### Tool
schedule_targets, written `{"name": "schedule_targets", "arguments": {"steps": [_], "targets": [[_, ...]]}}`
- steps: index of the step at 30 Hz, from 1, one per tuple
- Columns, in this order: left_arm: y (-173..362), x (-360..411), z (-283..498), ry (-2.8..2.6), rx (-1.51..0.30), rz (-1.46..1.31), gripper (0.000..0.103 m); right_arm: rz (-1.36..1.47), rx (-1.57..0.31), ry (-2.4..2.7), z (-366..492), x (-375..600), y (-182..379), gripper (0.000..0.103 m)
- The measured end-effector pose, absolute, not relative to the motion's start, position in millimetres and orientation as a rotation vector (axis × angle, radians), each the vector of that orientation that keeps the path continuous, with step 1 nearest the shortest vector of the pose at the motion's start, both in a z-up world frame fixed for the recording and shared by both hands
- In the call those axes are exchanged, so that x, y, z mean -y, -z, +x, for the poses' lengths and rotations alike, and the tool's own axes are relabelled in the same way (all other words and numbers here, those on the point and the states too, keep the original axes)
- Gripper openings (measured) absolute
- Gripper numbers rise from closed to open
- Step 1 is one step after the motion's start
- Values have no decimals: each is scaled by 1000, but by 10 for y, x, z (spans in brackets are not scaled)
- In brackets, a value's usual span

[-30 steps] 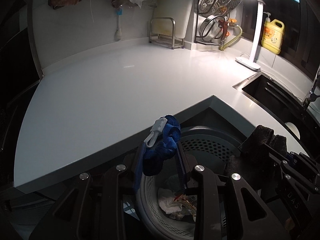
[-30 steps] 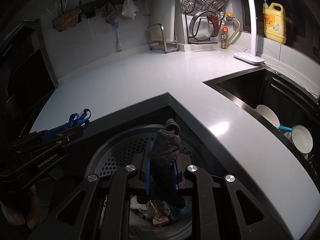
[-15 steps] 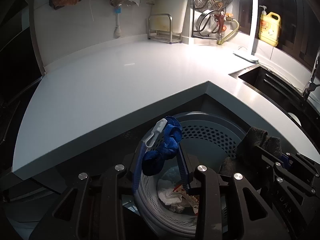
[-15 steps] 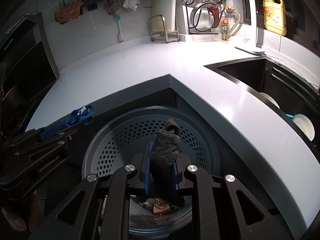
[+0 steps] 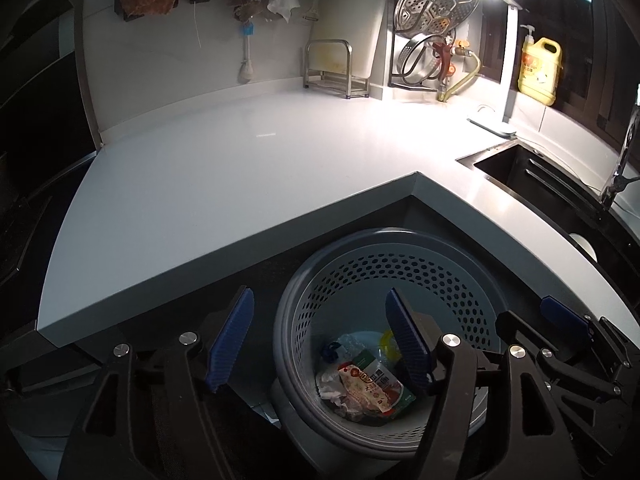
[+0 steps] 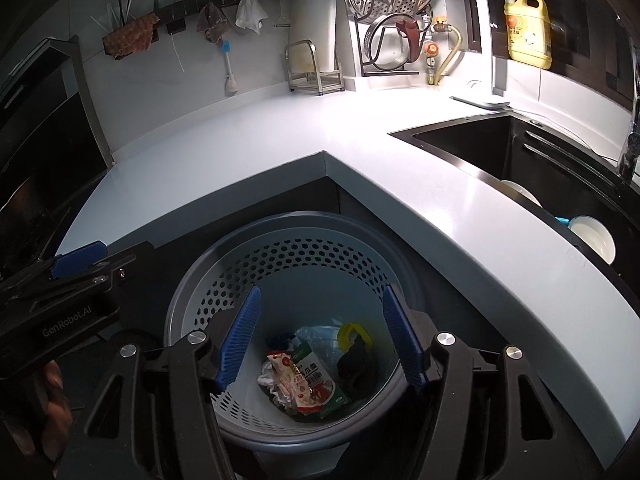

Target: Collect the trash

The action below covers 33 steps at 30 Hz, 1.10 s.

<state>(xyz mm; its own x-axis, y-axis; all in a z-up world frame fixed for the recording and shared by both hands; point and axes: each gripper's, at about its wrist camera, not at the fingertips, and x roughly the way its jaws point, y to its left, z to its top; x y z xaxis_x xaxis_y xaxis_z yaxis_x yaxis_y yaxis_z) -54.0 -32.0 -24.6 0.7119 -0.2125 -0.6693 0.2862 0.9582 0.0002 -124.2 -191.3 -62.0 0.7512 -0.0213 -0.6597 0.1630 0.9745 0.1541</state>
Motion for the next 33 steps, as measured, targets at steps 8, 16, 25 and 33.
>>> {"name": "schedule_targets", "arguments": {"steps": [8,16,25,33], "targets": [[189,289,-649,268,-705,118,74,214,-723,115,-1316,1859,637,65],[155,252,-716,263,-697,116,83,237,-708,131,-1383,1909,594,69],[118,235,-753,267,-687,116,91,231,-699,136,-1410,1895,573,72],[100,237,-765,260,-682,125,95,233,-704,147,-1398,1902,584,75]]}}
